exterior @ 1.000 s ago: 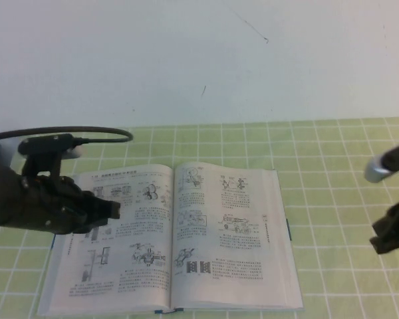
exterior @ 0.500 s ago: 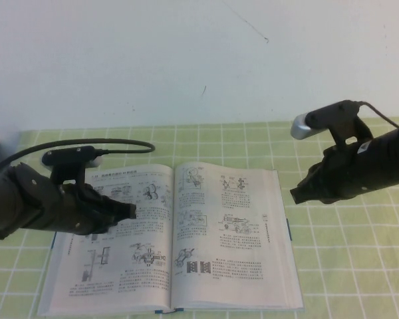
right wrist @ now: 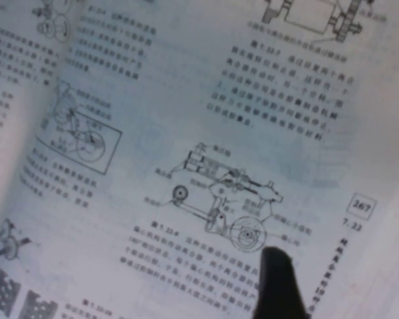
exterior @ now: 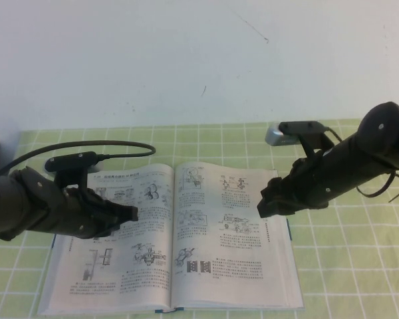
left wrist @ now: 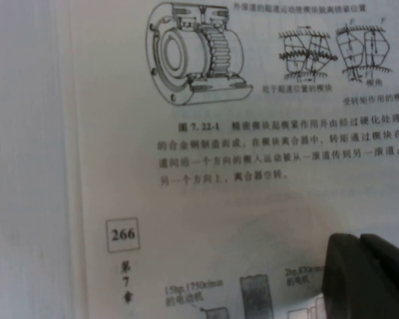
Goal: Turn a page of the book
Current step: Open the closed book
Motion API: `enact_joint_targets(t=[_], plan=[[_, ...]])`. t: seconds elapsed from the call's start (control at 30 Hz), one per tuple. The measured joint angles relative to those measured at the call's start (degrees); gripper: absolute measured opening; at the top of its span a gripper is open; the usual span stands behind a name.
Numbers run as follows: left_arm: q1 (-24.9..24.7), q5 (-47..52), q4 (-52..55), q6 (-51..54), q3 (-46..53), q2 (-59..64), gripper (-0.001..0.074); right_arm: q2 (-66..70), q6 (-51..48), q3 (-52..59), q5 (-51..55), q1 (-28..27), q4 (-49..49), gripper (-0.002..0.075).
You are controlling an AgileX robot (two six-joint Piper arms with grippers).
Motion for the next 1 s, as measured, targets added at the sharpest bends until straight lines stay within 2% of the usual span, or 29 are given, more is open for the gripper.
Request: enact_joint_targets(t=[0.3, 0.53, 0.87, 1.0], plan=[[0.0, 1.29, -0.13, 0.0, -0.23, 0.0, -0.0004, 4.59, 0.0, -0.09, 3.16, 0.0, 2.28, 0.0427], [0.13, 10.33, -1.22, 1.54, -2.17, -0.45, -0.0004, 4.95, 0.32, -0.23, 4.28, 0.0, 3.53, 0.0427], [0.02, 22.26, -17.05, 16.13, -2.26, -0.81, -0.0004, 4.95, 0.37, -0.23, 4.64, 0.0, 3.62, 0.0427], [-0.09, 23.86, -19.56, 19.21, -2.26, -1.27, -0.0004, 4.95, 0.37, -0.23, 4.64, 0.0, 3.62, 0.0427]])
